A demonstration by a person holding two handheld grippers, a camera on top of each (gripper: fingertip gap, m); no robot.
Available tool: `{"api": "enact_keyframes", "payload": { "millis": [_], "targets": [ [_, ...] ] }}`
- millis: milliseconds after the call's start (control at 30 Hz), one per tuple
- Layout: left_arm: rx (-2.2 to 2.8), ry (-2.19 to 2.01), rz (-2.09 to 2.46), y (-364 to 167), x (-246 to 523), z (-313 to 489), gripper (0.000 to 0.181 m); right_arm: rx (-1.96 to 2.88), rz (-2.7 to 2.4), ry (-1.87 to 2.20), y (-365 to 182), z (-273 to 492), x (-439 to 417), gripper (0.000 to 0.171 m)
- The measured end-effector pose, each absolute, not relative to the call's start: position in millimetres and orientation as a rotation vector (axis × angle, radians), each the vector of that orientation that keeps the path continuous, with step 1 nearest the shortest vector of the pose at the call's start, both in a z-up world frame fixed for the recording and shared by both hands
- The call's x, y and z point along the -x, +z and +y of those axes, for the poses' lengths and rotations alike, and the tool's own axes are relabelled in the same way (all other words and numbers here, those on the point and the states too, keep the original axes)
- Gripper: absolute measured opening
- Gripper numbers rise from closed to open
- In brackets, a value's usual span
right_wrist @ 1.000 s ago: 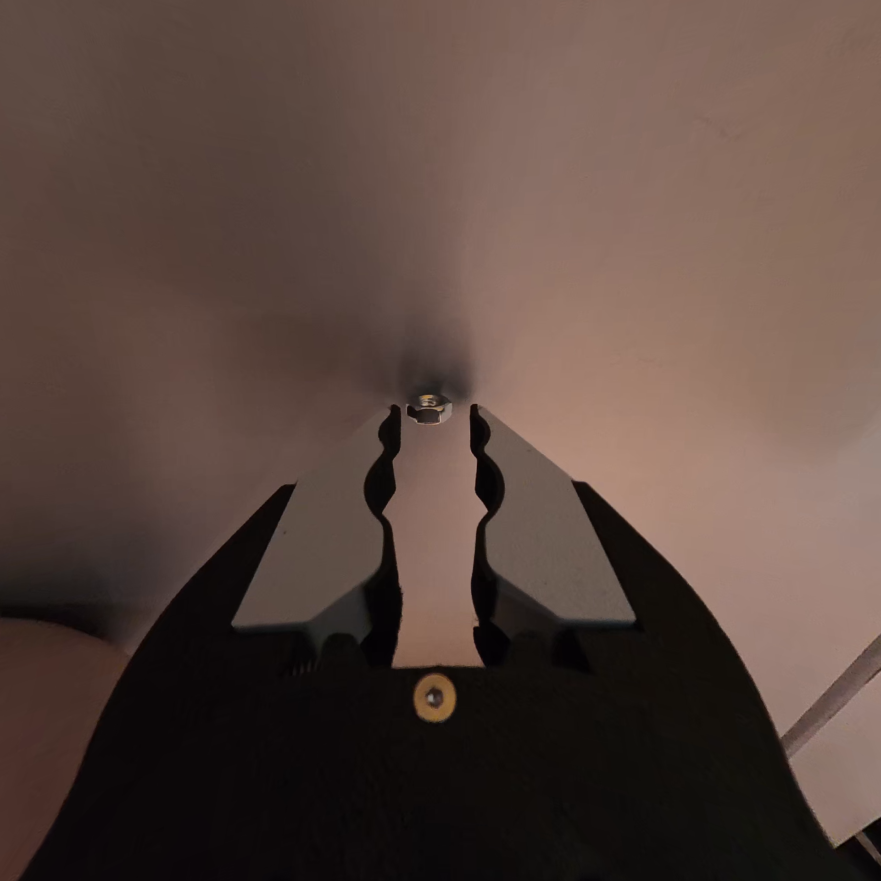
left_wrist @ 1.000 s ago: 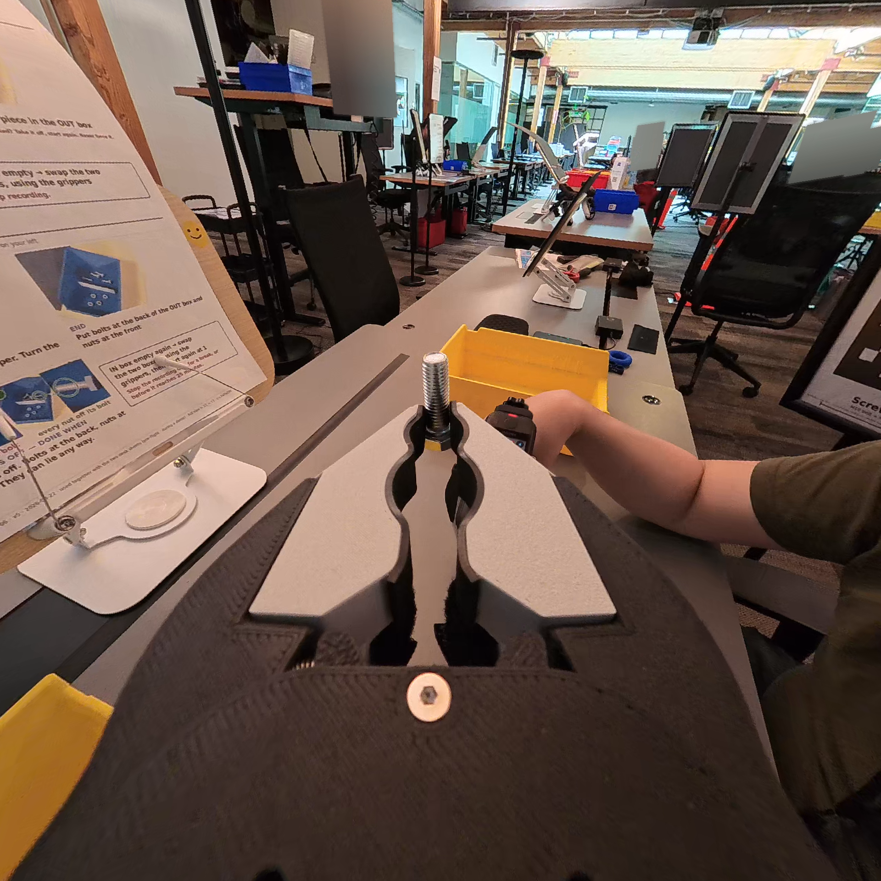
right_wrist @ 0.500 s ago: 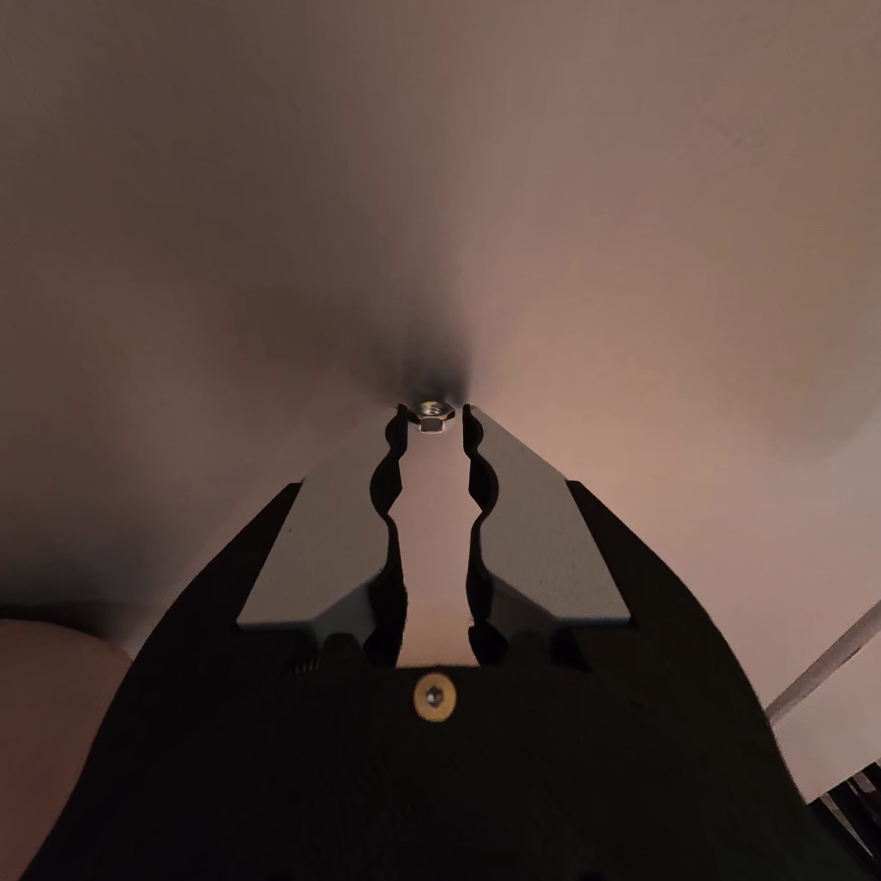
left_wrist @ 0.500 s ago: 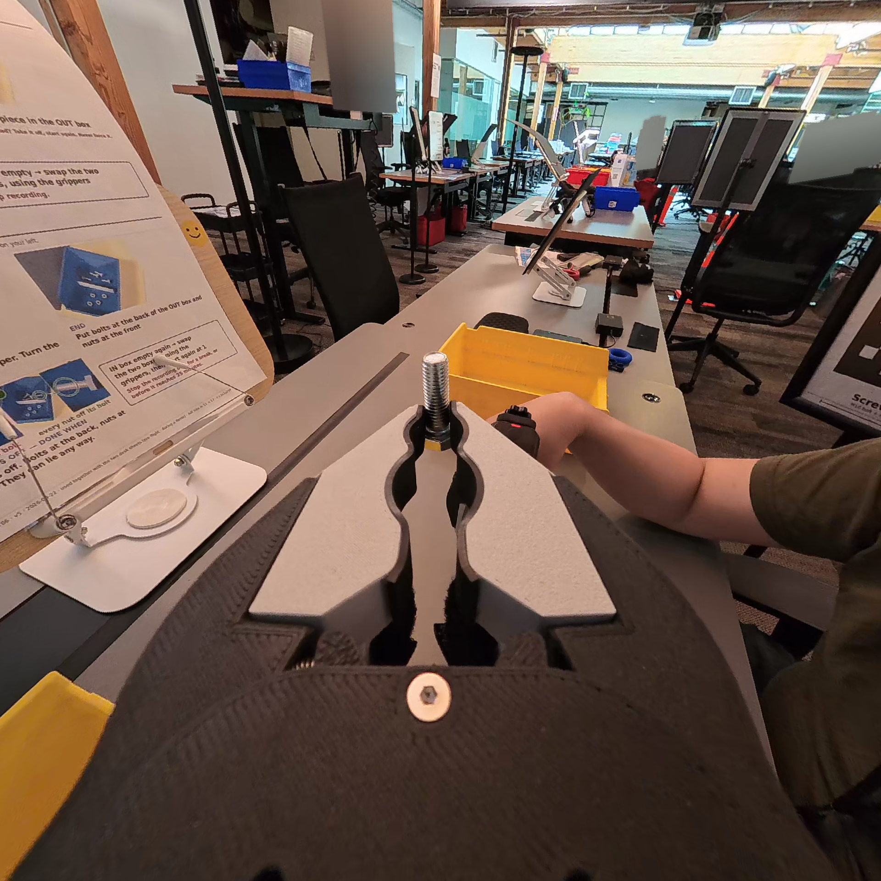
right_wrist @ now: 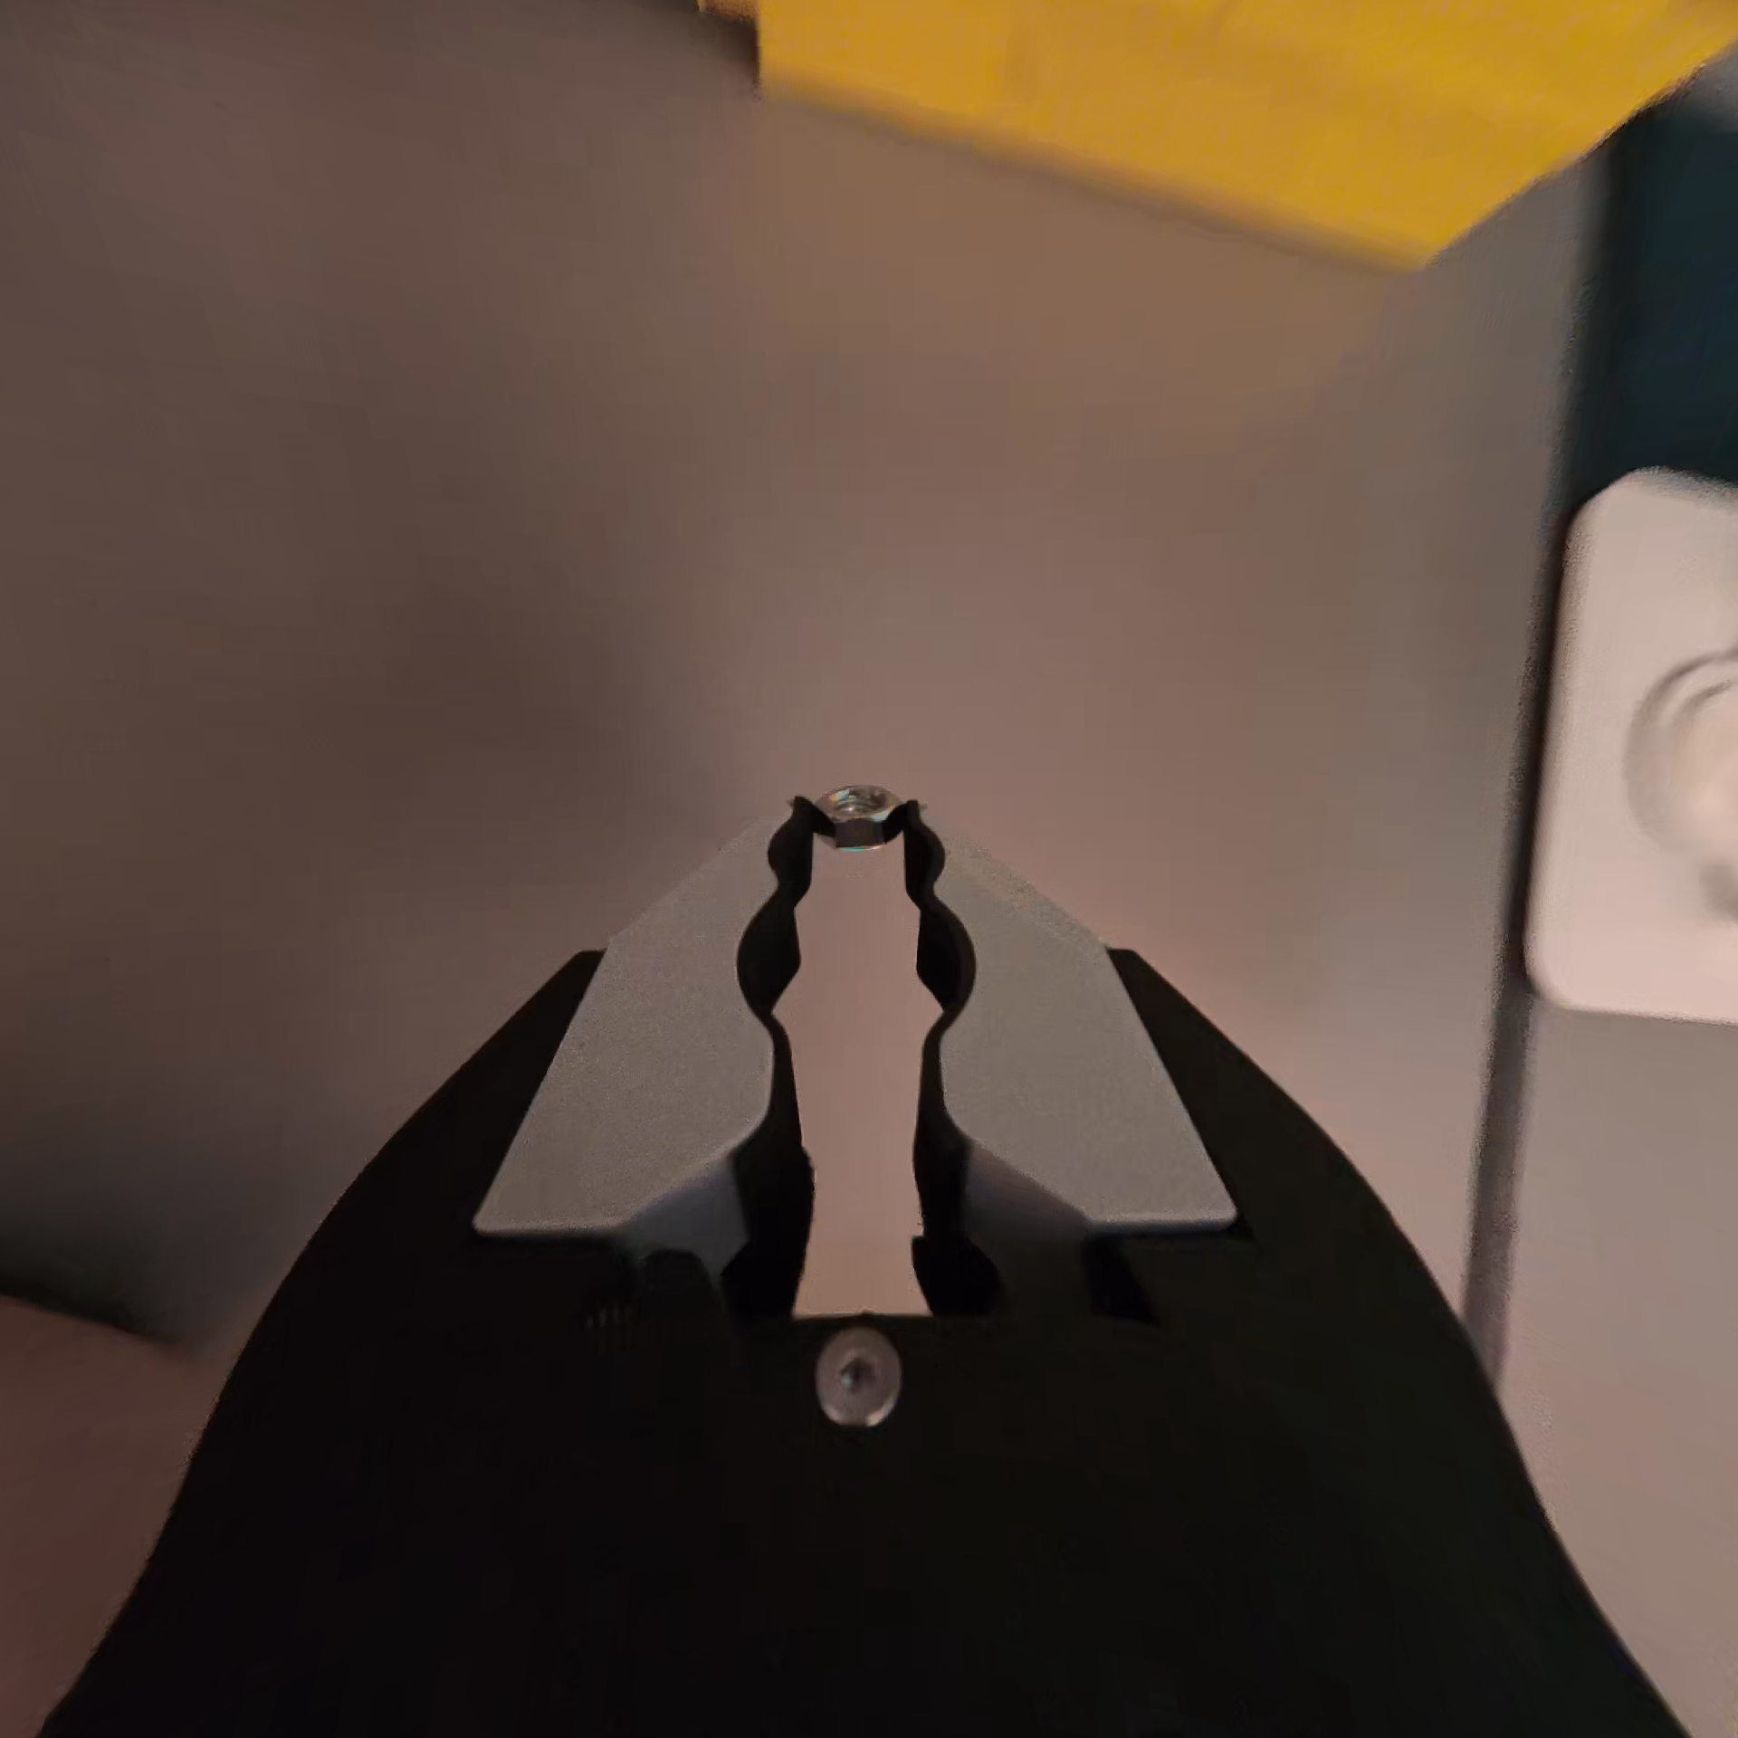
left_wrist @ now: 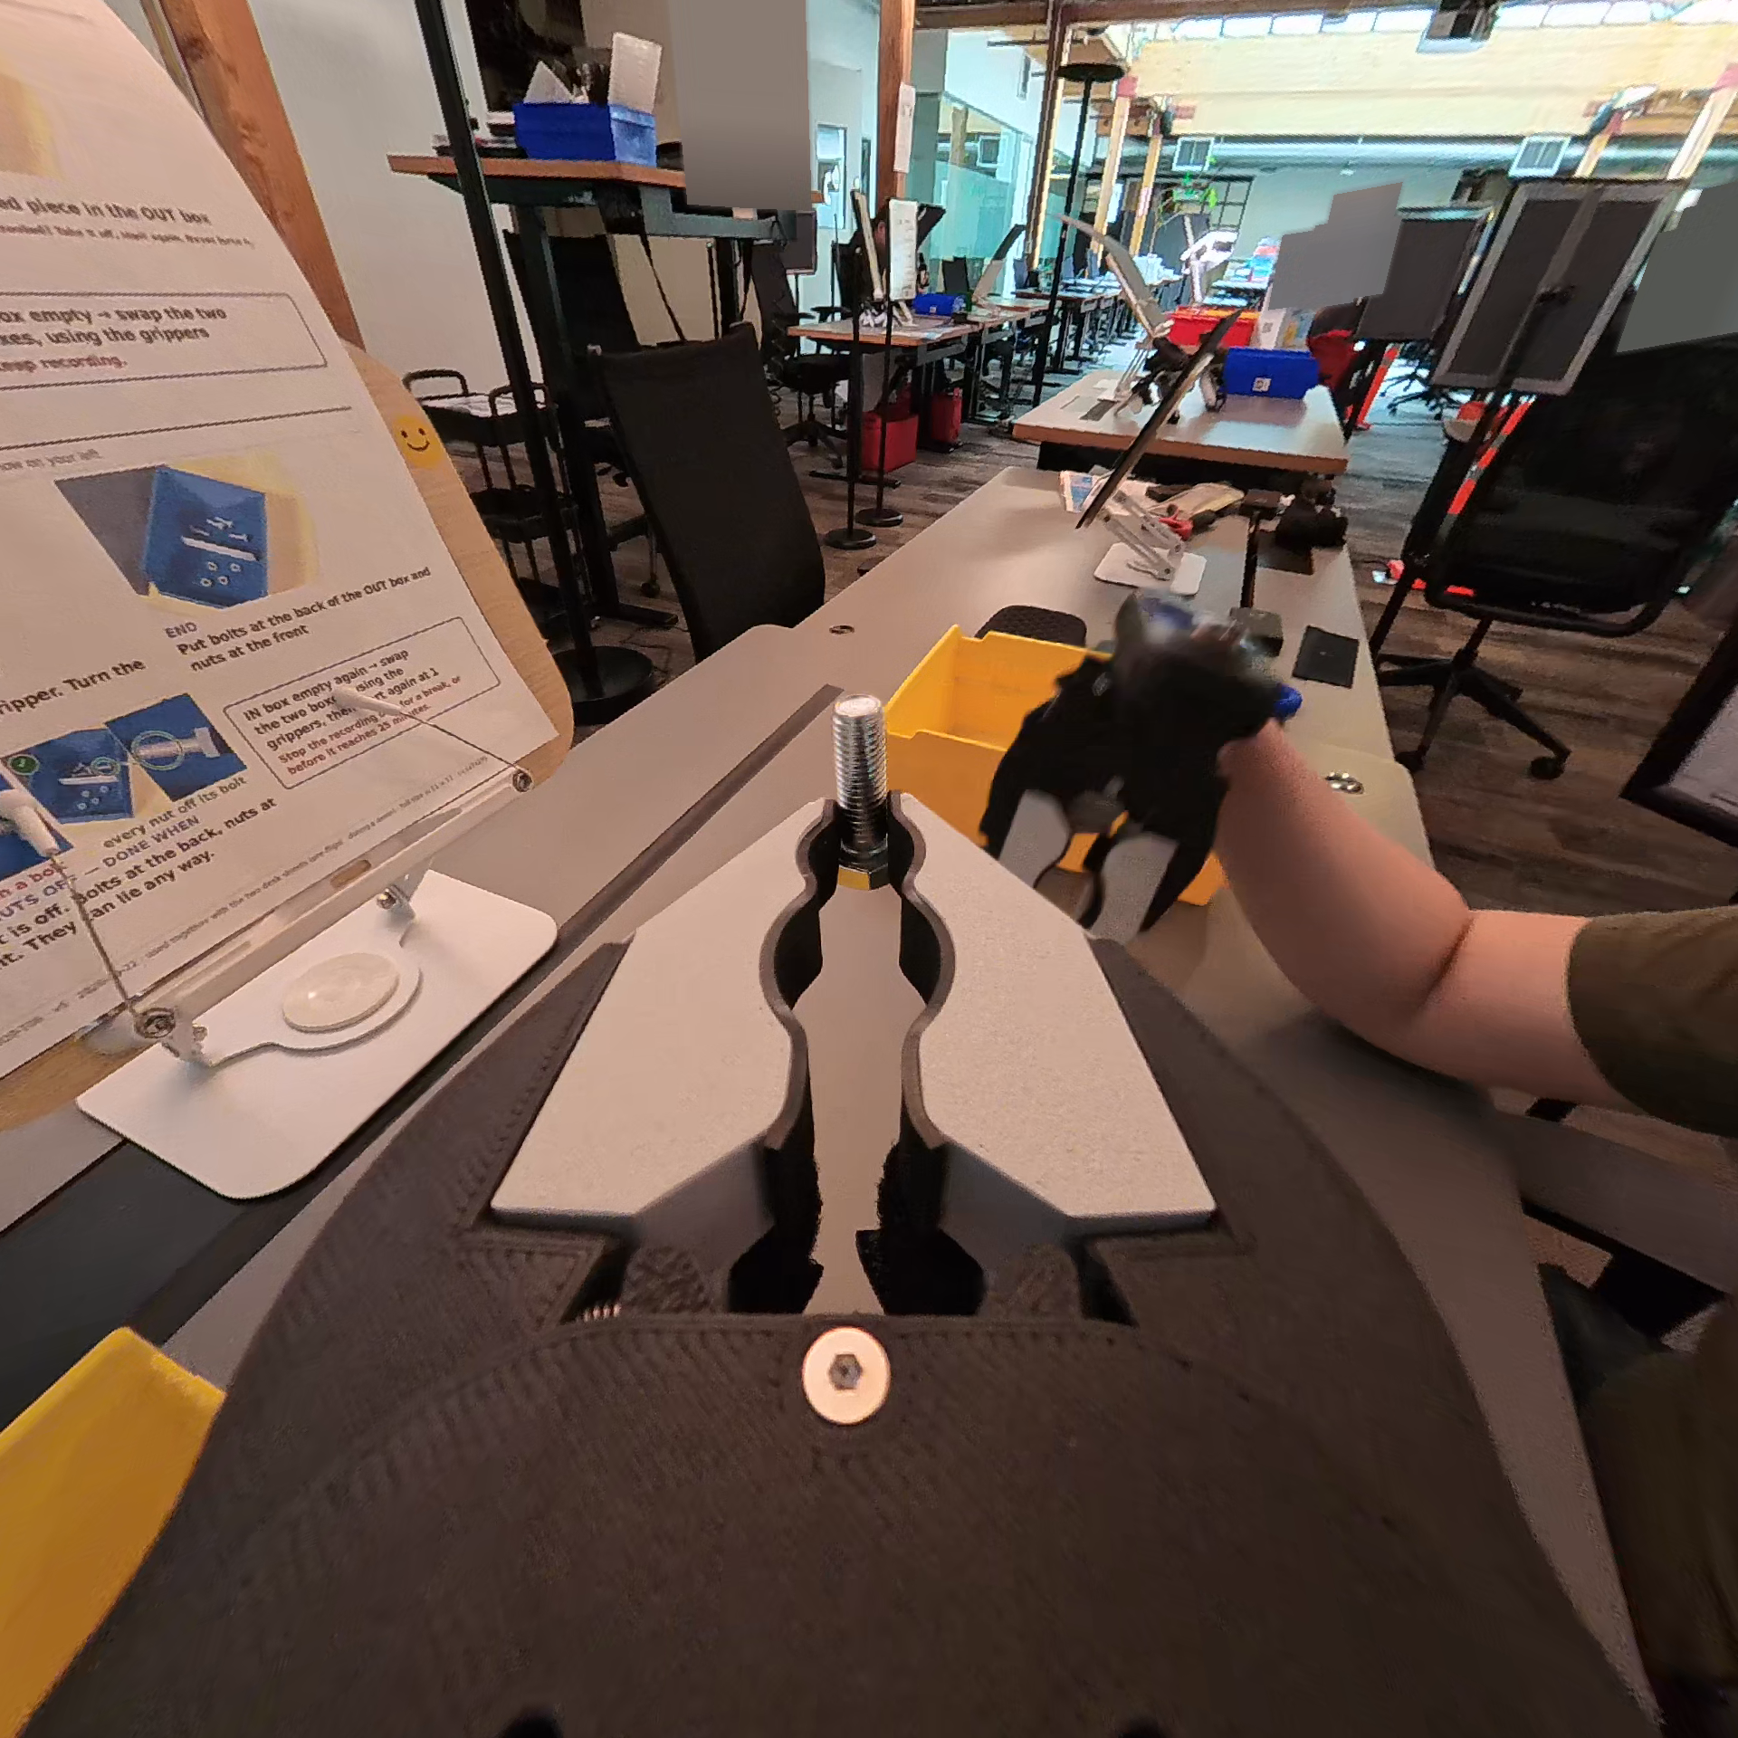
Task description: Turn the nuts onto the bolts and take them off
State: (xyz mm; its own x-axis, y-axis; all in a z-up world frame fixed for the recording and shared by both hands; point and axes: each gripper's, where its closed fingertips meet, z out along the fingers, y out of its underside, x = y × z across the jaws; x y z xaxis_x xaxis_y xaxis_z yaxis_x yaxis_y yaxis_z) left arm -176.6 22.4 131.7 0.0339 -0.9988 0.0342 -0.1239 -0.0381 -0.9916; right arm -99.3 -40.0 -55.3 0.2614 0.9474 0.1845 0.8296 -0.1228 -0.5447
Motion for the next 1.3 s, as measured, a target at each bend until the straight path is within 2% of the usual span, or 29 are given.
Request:
{"api": "enact_keyframes", "payload": {
  "millis": [33,300,433,567,833,1300],
  "targets": [
    [1.347,-1.138,1.266,128.0,171.2,23.1,0.007,1.894,-1.56,0.305,-35.4,-40.9,101.9,0.018],
    [1.307,-1.146,1.288,98.4,109.7,14.8,0.007,1.37,-1.121,0.478,106.2,-51.9,89.6,0.018],
    [1.284,-1.096,1.275,81.8,85.4,12.7,0.007,1.299,-0.842,0.552,144.0,-35.9,64.8,0.018],
    [1.235,-1.074,1.269,73.9,72.6,7.9,0.007,1.313,-0.747,0.685,141.0,-20.6,62.7,0.018],
    [1.173,-1.232,1.434,69.3,71.8,-20.9,0.007,1.399,-0.886,0.856,104.5,-18.2,85.0,0.018],
    [1.054,-1.319,1.563,74.0,77.1,-53.8,0.007,1.323,-0.995,1.046,106.3,-44.6,96.0,0.018]
  ]
}}
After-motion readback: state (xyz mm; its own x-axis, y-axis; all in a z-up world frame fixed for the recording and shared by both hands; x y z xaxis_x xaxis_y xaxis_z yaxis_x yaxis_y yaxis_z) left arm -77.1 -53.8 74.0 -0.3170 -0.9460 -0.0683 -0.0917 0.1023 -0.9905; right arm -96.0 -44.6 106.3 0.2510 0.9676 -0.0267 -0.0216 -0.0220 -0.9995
